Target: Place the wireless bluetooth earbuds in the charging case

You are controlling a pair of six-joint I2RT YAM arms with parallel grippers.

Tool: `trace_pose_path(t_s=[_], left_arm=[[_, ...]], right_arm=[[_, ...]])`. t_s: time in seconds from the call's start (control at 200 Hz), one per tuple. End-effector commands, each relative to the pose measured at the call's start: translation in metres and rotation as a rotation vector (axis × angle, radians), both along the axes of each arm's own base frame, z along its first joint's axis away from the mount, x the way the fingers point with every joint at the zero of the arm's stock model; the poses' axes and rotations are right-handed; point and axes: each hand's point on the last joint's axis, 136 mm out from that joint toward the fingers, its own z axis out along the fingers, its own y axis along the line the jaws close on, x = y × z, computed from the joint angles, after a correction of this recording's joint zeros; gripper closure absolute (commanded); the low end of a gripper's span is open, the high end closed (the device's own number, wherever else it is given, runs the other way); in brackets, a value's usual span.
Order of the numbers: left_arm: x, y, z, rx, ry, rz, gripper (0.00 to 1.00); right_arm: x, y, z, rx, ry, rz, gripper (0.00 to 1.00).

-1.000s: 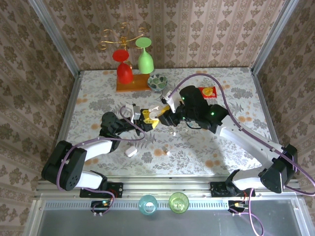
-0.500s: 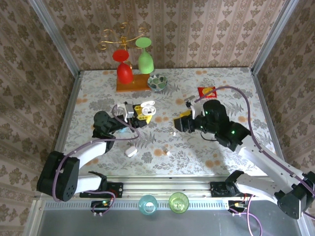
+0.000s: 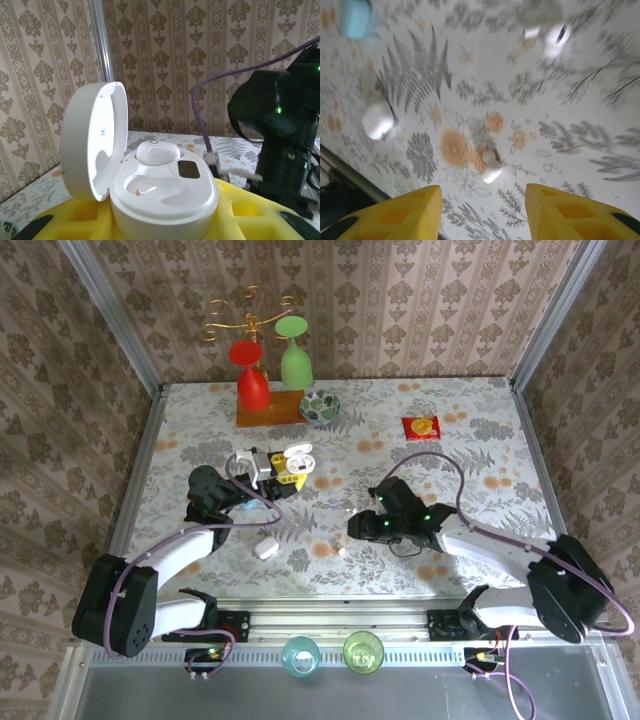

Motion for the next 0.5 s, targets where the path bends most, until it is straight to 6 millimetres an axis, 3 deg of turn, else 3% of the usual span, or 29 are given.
trace_pose_path(t_s=[0.0, 0.295, 0.495], left_arm=[[-0.001, 0.003, 0.009, -0.015, -0.046, 0.01, 0.76], [-0.006, 0.003, 0.015, -0.027, -0.063, 0.003, 0.76], [-0.009, 0.003, 0.018, -0.032, -0.069, 0.003, 0.76]], right_arm=[[0.005, 0.028, 0.011, 0.052, 0.005, 0.048, 0.52], [0.023, 0.08, -0.017, 0.095, 0.102, 0.18, 0.56], [0.022, 0.088, -0.044, 0.046, 0.18, 0.238, 0.56]])
